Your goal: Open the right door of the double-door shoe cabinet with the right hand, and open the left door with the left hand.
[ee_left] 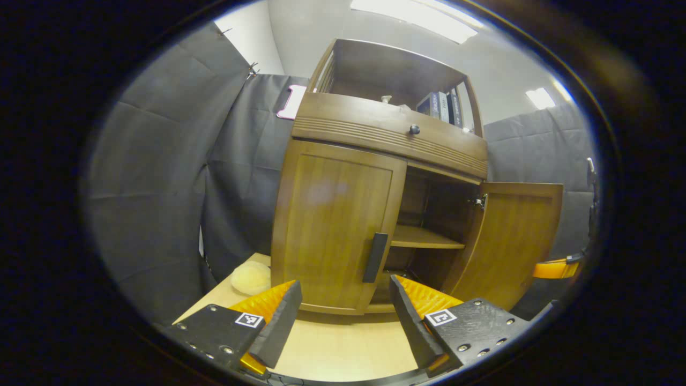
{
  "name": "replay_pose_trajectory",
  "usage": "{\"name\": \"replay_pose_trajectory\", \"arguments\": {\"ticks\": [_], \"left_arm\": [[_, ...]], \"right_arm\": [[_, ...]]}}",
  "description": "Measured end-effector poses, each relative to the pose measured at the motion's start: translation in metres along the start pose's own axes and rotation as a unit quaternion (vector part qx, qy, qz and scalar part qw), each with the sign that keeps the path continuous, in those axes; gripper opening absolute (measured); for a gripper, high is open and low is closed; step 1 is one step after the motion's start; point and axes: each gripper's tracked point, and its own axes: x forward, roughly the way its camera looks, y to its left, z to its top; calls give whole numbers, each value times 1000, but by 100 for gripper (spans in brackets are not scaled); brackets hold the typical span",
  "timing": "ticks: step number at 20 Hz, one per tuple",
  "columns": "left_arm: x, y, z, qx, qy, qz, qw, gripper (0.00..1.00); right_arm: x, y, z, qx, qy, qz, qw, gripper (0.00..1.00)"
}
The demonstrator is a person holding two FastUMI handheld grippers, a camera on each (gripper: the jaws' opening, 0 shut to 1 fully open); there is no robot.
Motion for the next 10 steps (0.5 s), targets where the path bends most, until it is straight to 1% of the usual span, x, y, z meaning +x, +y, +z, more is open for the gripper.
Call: {"name": "replay_pose_trajectory", "arguments": {"ticks": [1, 2, 3, 4, 5, 7, 8, 9, 10], "left_arm": [[-6, 7, -1, 3, 2, 1, 1000, 94], [-12, 17, -5, 7, 8, 3, 1000, 96], [-17, 28, -9, 10, 14, 4, 1000, 96], [-22, 38, -13, 16, 18, 6, 1000, 96], [-26, 47, -18, 22, 21, 8, 1000, 96], [-26, 55, -28, 21, 31, 1, 999, 95], [-22, 57, -34, 12, 37, 2, 999, 96], [-18, 59, -33, 3, 36, 4, 999, 96], [-14, 60, -29, -2, 31, 6, 1000, 96]], "right_arm": [[4, 14, 4, -5, -2, 8, 1000, 0], [11, 27, 9, -8, -8, 13, 1000, 0], [17, 36, 15, -10, -15, 15, 1000, 0], [25, 42, 20, -9, -22, 15, 1000, 4], [32, 48, 26, -4, -30, 15, 999, 0], [47, 59, 39, 25, -48, 24, 998, 13], [52, 61, 39, 36, -54, 28, 998, 0], [59, 60, 45, 39, -63, 24, 997, 4], [70, 58, 50, 39, -73, 22, 996, 0]]}}
